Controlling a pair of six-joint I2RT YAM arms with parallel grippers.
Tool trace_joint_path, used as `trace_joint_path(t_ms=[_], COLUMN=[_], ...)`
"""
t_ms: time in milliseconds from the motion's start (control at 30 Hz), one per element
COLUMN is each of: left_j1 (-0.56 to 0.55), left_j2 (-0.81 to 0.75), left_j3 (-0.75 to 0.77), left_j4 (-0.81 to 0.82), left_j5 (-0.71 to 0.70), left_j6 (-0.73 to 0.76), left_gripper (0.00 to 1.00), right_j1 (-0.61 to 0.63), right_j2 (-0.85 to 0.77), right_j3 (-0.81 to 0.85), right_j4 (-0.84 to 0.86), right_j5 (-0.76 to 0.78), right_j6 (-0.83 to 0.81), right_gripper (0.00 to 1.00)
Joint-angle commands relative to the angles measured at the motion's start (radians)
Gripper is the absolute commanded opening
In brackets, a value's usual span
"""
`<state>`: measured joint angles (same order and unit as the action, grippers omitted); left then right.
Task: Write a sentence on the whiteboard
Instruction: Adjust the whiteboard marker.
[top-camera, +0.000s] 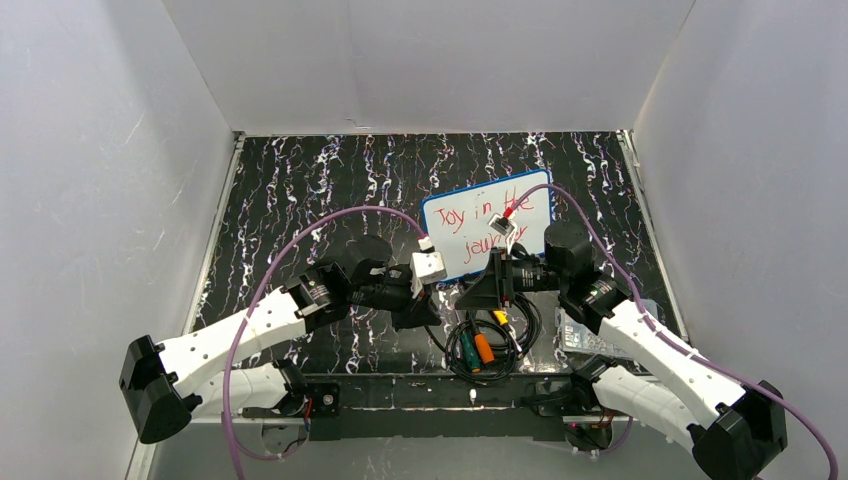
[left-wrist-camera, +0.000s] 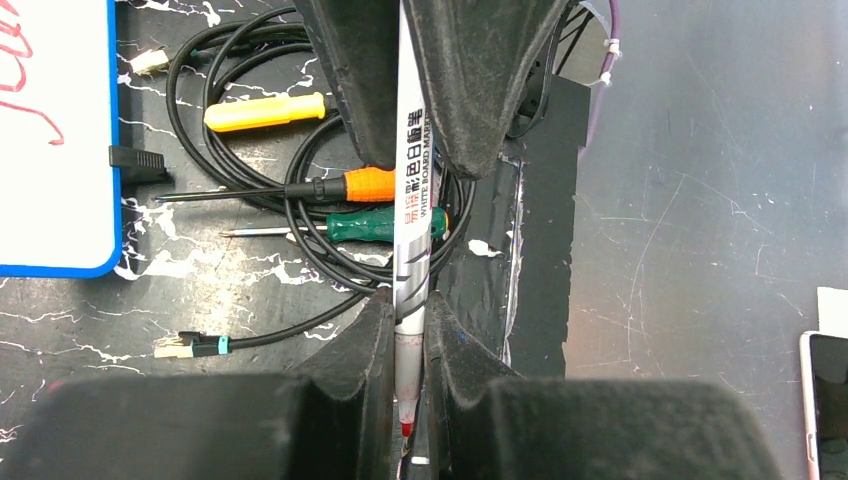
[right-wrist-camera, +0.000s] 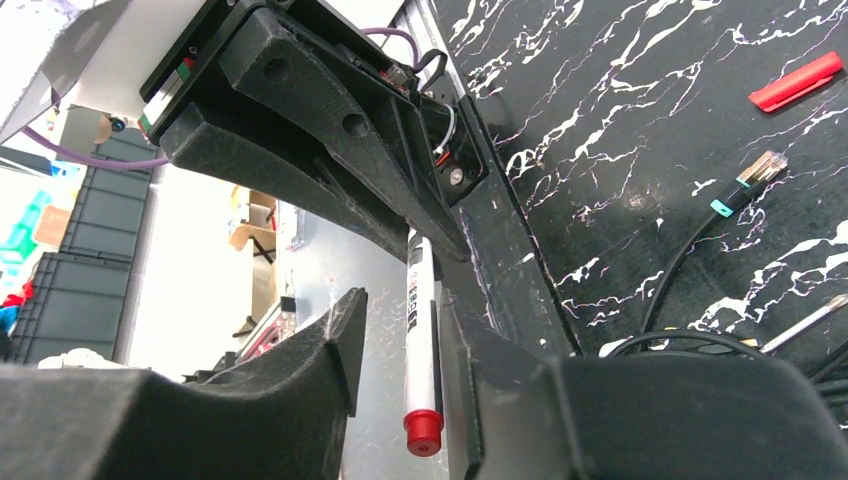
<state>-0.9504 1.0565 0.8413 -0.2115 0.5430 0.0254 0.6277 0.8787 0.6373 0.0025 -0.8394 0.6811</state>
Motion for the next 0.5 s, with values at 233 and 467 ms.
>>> trace_joint_path(t_ms=[233,467], left_j1=[0.008,0.014], left_j2=[0.002,-0.015], left_j3=[0.018,0.005], left_j4=[0.003,0.027], left_j5=[0.027,-0.035], left_j6=[-0.011,-0.07], left_gripper=[0.0,0.15], right_j1=[-0.003,-0.004], right_j2=[-0.007,-0.024], right_j3=[-0.012,0.014], right_j4=[0.034,-0.046], right_j5=[-0.027,0.078], right_j6=[0.008,-0.063], right_gripper=[0.29,0.01])
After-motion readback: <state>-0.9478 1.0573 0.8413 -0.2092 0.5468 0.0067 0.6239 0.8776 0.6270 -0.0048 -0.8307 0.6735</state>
